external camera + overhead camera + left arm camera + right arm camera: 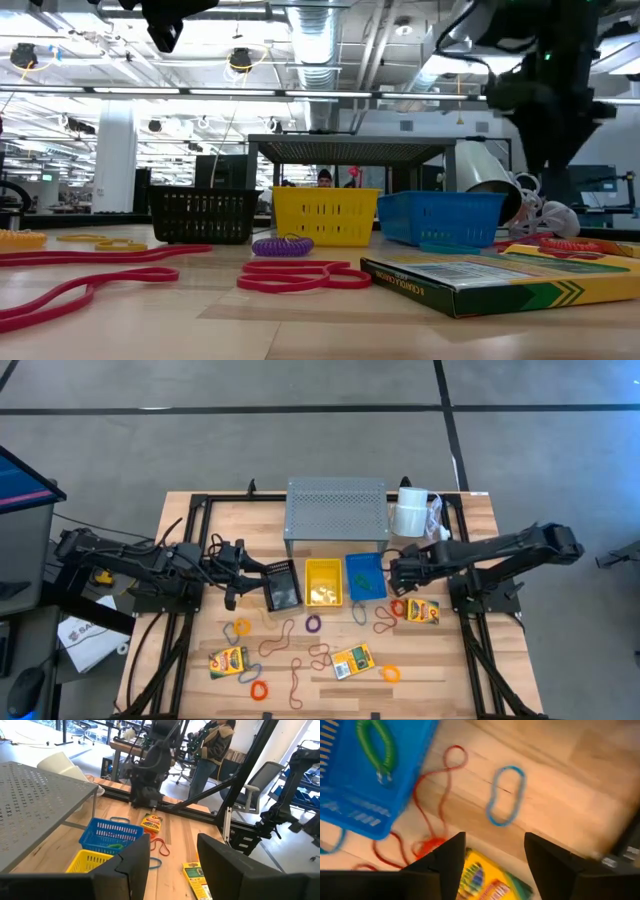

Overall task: Pick & Place Office Desk Supplies
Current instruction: Put the blue rubber band into the yellow basket

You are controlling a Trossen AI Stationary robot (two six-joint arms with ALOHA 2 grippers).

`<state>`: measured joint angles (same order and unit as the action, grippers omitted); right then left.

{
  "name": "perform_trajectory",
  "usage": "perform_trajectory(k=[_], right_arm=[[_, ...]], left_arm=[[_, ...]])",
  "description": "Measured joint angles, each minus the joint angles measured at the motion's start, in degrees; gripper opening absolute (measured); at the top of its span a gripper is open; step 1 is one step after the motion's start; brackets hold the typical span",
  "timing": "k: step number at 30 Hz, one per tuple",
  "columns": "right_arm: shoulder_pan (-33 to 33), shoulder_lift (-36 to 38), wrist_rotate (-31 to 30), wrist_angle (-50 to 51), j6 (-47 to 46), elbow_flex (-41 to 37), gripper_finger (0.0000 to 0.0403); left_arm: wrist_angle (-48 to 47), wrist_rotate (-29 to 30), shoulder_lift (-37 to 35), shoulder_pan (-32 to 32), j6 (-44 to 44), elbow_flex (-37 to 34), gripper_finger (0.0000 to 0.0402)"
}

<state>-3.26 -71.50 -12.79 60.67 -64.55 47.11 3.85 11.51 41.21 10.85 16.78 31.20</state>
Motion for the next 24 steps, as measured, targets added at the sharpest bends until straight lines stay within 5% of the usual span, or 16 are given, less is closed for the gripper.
perform_trajectory(k=[16, 24], right_arm=[[5.3, -0.3, 0.9, -8.2, 2.1, -8.6, 0.0185], [6.6, -6.9, 2.0, -11.1, 4.5, -8.8, 0.0207]], left_arm=[[0.0, 0.0, 0.0, 0.0, 0.2, 0.0, 0.0159], [0.1, 0.0, 0.0, 0.0, 0.2, 0.0, 0.0159]])
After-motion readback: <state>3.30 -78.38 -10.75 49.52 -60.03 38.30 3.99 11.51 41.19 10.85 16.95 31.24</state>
